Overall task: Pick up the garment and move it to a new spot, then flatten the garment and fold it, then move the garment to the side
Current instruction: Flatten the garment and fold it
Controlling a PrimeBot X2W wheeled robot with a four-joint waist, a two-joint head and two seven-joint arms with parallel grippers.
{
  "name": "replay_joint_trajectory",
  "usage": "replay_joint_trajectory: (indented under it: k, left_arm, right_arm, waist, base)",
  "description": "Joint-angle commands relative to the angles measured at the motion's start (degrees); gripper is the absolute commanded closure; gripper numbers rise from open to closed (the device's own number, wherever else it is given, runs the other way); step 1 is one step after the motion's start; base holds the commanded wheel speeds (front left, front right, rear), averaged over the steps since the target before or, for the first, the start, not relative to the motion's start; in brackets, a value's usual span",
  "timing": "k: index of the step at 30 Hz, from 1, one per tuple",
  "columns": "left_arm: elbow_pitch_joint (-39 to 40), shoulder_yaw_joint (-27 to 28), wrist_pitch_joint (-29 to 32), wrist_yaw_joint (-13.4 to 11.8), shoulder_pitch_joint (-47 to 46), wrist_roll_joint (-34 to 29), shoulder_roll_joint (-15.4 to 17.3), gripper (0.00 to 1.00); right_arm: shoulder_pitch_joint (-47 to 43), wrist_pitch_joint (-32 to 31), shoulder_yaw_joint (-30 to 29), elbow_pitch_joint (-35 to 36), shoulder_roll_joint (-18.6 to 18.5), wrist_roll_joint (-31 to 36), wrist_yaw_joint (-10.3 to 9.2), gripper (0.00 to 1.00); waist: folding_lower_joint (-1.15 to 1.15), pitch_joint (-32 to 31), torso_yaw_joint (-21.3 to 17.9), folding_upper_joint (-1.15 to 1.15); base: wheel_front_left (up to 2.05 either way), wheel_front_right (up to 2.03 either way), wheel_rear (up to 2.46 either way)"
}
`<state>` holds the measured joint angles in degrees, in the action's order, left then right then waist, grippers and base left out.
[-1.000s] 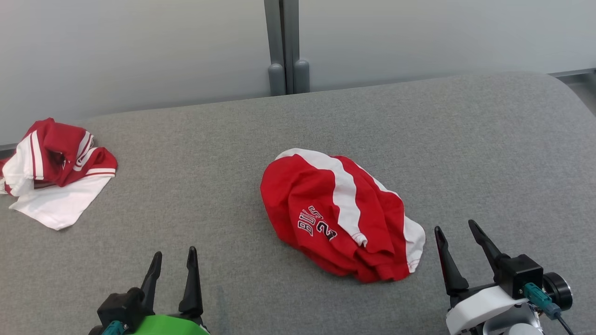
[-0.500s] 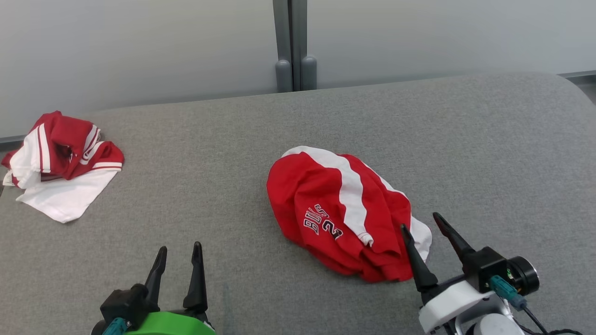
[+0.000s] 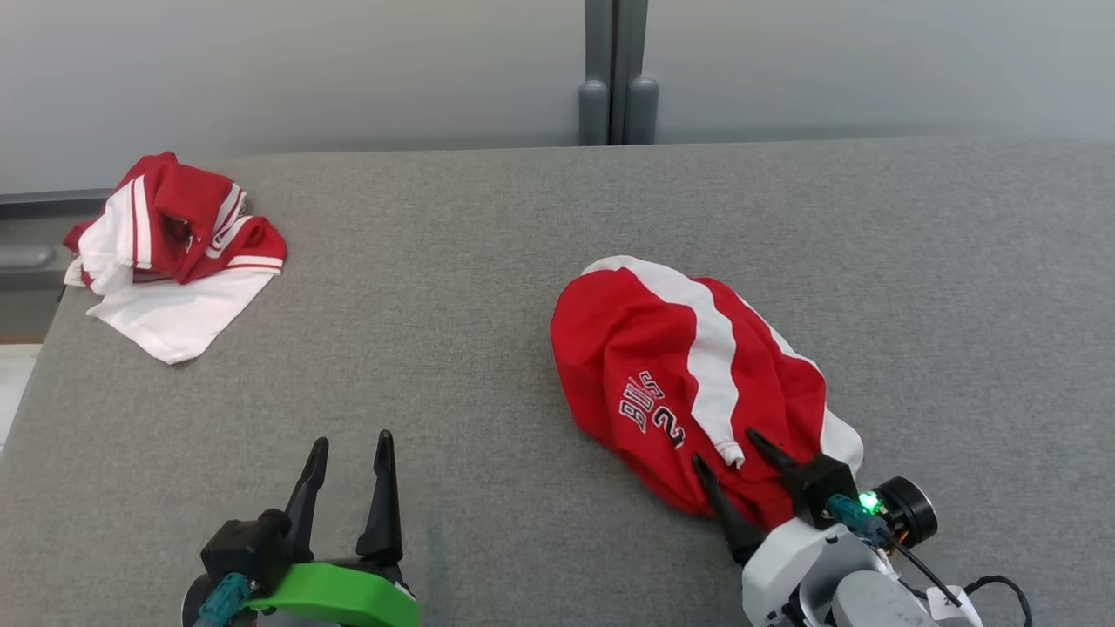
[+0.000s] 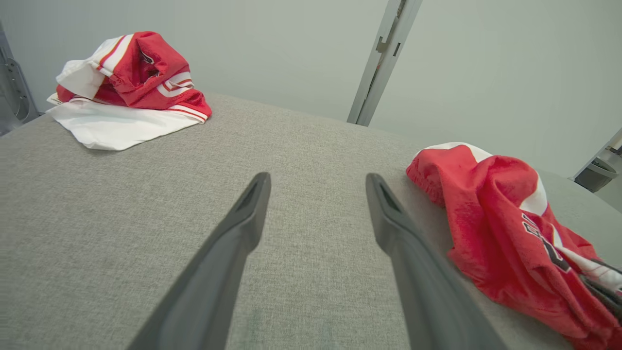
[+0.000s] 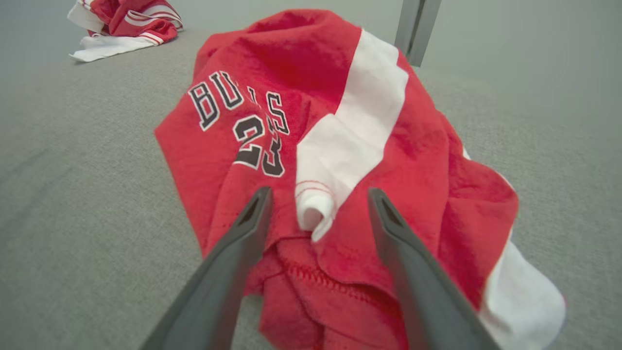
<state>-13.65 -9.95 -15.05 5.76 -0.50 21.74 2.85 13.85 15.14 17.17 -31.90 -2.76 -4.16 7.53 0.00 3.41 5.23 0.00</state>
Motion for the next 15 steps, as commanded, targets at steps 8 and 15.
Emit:
replay_joint_trajectory:
  k: [8, 15]
  left_arm:
    - [0.0, 0.3, -0.2, -0.5, -0.9, 0.7, 0.1, 0.0]
    - [0.4, 0.0, -0.2, -0.7, -0.7, 1.0, 0.1, 0.0]
  right_arm:
    - [3.8, 0.0, -1.6, -4.2, -0.3, -1.4, -0.08, 1.0]
    - [7.9, 0.0, -4.8, -0.9, -0.2, 2.5, -0.08, 1.0]
  waist:
    - [0.0, 1.0, 1.5, 0.0]
    - [0.0, 0.4, -0.1, 0.0]
  base:
    - [0.0, 0.0, 0.0]
    - [0.0, 0.0, 0.0]
